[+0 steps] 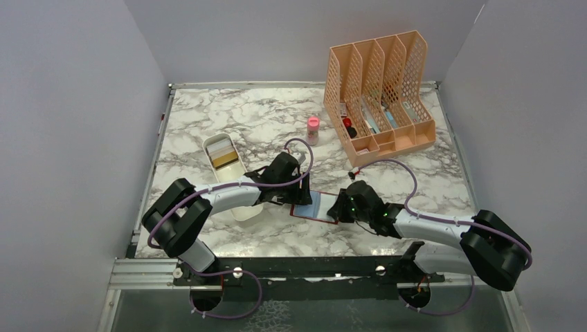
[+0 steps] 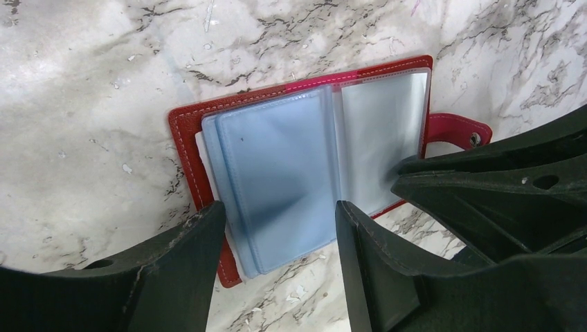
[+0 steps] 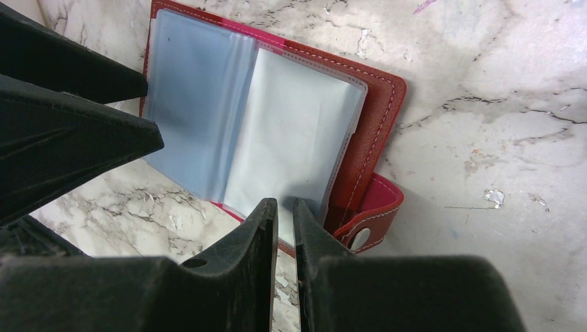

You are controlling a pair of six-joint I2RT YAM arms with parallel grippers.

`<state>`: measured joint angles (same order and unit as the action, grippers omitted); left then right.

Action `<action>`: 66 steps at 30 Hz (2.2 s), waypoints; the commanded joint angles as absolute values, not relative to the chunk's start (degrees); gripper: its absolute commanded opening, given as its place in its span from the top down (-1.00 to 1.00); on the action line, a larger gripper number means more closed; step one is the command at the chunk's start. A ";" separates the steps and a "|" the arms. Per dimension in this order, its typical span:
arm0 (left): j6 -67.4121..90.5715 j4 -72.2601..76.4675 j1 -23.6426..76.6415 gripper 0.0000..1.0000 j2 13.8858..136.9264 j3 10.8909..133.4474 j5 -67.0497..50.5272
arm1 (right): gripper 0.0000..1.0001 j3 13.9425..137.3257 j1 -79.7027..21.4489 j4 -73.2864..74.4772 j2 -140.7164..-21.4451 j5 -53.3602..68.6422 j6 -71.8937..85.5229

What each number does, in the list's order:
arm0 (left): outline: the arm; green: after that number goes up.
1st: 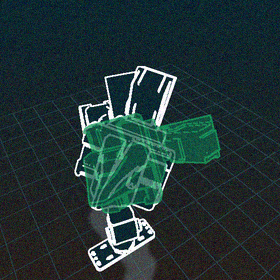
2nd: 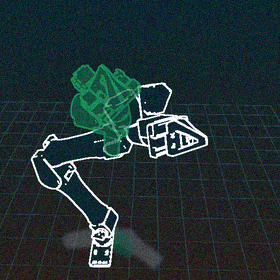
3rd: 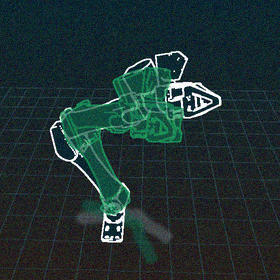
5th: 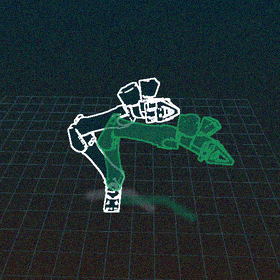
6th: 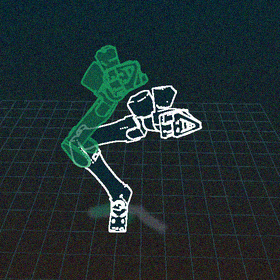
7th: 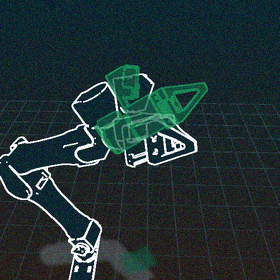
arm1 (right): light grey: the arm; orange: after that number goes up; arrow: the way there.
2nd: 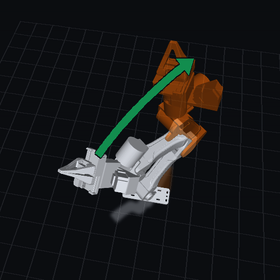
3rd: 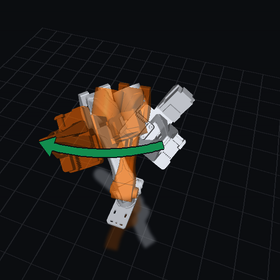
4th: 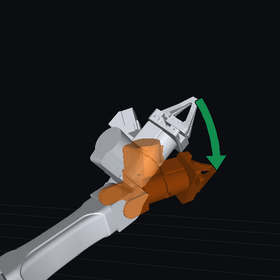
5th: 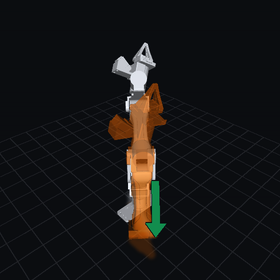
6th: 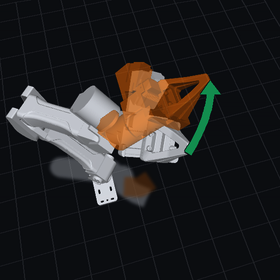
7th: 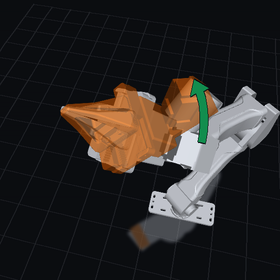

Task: Put the credit cards into the card holder
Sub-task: Open the card holder at the center of the board.

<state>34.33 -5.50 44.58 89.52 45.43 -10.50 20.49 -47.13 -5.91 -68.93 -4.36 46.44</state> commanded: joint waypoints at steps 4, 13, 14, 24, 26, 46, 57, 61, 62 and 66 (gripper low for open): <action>34.38 -3.89 44.47 -0.26 89.32 45.95 -12.26 | 0.61 19.77 -46.85 -5.62 -68.46 -4.05 45.84; 35.53 -1.84 44.47 -0.25 89.56 45.14 -14.35 | 0.61 19.78 -46.85 -5.81 -68.66 -4.04 45.75; 35.68 -1.74 44.51 -0.24 89.66 45.05 -14.60 | 0.61 19.70 -46.85 -5.78 -68.65 -4.08 45.79; 36.13 -2.84 44.56 -0.16 88.21 45.07 -12.92 | 0.61 19.62 -46.85 -5.69 -68.47 -4.12 45.70; 35.92 -3.77 44.56 -0.18 87.64 45.25 -11.48 | 0.61 19.64 -46.85 -5.71 -68.55 -4.13 45.68; 36.56 -0.04 44.55 -0.17 89.49 44.58 -14.87 | 0.62 19.60 -46.85 -6.33 -69.21 -3.74 45.69; 36.17 -0.11 44.56 -0.18 90.69 44.66 -14.41 | 0.62 19.60 -46.85 -6.20 -68.95 -3.66 45.64; 36.36 0.34 44.56 -0.17 91.09 44.56 -15.04 | 0.62 19.56 -46.84 -6.17 -68.82 -3.75 45.55; 36.38 0.47 44.56 -0.18 91.14 44.60 -15.25 | 0.62 19.59 -46.85 -6.19 -68.82 -3.70 45.61; 36.47 0.67 44.56 -0.18 91.25 44.60 -15.42 | 0.62 19.54 -46.85 -6.11 -68.78 -3.77 45.53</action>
<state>36.21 -1.30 44.58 90.65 45.23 -14.02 20.43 -47.13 -5.98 -69.06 -4.16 46.41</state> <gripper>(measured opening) 0.589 0.193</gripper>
